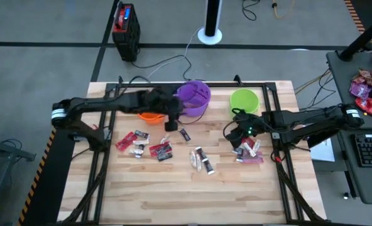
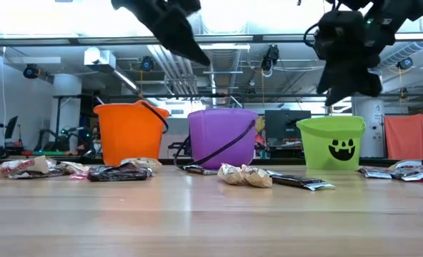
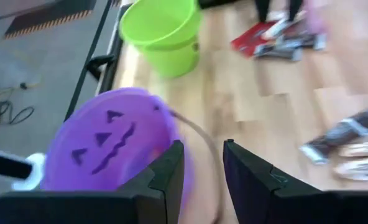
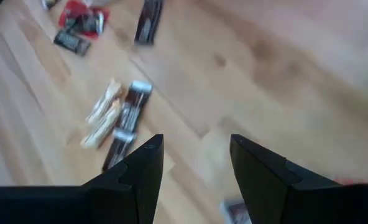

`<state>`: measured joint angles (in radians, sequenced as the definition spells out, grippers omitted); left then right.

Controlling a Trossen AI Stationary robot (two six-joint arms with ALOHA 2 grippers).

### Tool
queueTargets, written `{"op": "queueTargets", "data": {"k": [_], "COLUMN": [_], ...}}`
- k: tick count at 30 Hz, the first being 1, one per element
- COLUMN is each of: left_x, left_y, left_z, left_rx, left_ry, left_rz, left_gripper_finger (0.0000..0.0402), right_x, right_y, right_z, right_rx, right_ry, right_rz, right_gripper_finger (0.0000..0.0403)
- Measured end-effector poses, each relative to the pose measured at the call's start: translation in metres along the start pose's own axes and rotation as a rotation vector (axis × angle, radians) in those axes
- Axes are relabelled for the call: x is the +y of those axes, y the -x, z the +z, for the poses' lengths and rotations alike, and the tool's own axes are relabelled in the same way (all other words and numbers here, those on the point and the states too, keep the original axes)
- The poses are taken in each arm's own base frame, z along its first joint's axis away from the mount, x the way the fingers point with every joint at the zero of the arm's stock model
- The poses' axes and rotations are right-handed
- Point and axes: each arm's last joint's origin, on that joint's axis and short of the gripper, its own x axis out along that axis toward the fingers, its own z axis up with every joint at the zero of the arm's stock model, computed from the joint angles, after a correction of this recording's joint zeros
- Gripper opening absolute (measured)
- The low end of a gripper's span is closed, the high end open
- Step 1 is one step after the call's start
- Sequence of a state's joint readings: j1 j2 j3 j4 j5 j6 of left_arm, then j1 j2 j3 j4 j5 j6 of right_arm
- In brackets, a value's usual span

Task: Sort candy by brand, put in halloween buckets
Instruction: Put the brown chocolate bar into the green bucket

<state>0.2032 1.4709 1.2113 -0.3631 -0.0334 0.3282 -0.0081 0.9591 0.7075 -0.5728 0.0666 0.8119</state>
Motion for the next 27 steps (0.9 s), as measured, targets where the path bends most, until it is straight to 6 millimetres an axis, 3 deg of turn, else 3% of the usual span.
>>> {"op": "queueTargets", "data": {"k": [6,10,17,27], "left_x": [-0.035,-0.048,-0.05,-0.052], "left_y": [0.029,0.046,0.064,0.063], "left_z": [-0.012,-0.019,-0.036,-0.052], "left_rx": [-0.131,-0.246,-0.3,-0.267], "left_ry": [0.006,0.021,0.084,0.102], "left_rz": [-0.047,-0.057,0.003,0.04], "left_gripper_finger": [0.0096,0.0096,0.0096,0.0096], "right_x": [-0.011,-0.014,-0.015,-0.014], "right_y": [-0.015,-0.033,-0.061,-0.085], "right_z": [-0.019,-0.025,-0.03,-0.032], "right_rx": [0.205,0.277,0.352,0.357], "right_ry": [-0.174,-0.228,-0.245,-0.239], "right_rz": [-0.21,-0.33,-0.418,-0.423], "right_gripper_finger": [0.0178,0.0178,0.0178,0.0178]}}
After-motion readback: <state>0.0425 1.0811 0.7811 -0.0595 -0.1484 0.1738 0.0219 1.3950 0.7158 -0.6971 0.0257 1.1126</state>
